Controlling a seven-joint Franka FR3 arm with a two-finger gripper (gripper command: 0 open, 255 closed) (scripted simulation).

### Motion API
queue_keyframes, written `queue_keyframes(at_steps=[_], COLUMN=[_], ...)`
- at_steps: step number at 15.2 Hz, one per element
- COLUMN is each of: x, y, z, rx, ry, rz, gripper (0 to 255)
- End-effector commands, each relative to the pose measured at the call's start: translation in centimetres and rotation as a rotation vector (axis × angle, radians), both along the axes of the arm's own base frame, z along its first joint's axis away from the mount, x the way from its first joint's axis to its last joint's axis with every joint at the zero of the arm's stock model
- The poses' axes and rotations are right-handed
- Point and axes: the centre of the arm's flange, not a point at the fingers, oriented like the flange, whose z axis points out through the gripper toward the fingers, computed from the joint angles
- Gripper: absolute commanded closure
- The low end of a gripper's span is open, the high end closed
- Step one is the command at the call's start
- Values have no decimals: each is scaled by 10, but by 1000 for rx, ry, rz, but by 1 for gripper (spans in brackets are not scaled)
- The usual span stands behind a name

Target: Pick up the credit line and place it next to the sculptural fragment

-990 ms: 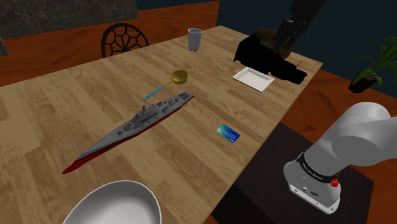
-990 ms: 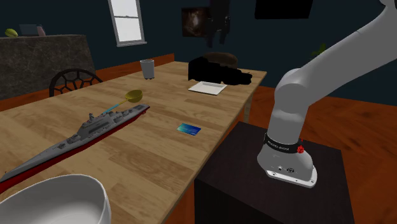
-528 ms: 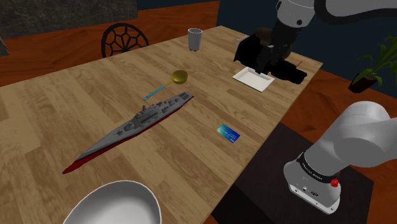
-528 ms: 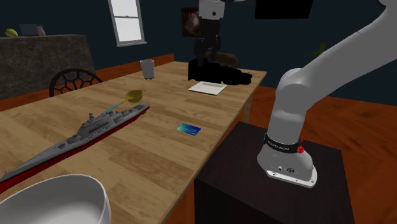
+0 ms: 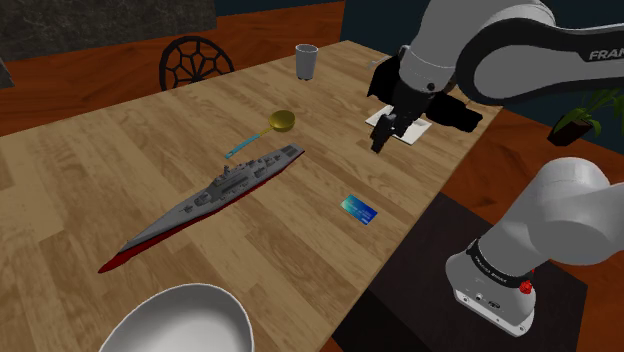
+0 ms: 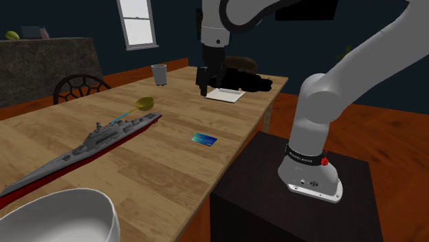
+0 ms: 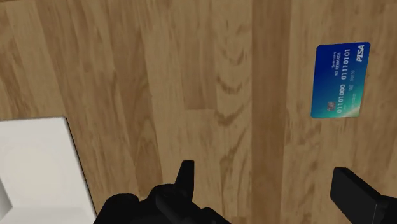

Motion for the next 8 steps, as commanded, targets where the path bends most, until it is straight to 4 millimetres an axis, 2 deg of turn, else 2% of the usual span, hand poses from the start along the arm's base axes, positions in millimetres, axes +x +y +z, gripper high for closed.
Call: queue_keyframes(at_steps=[1, 8], x=[0, -1], y=[18, 84], z=[-17, -79], rx=[4, 16], ry=[-5, -16], rz=[13, 58], gripper=[0, 0])
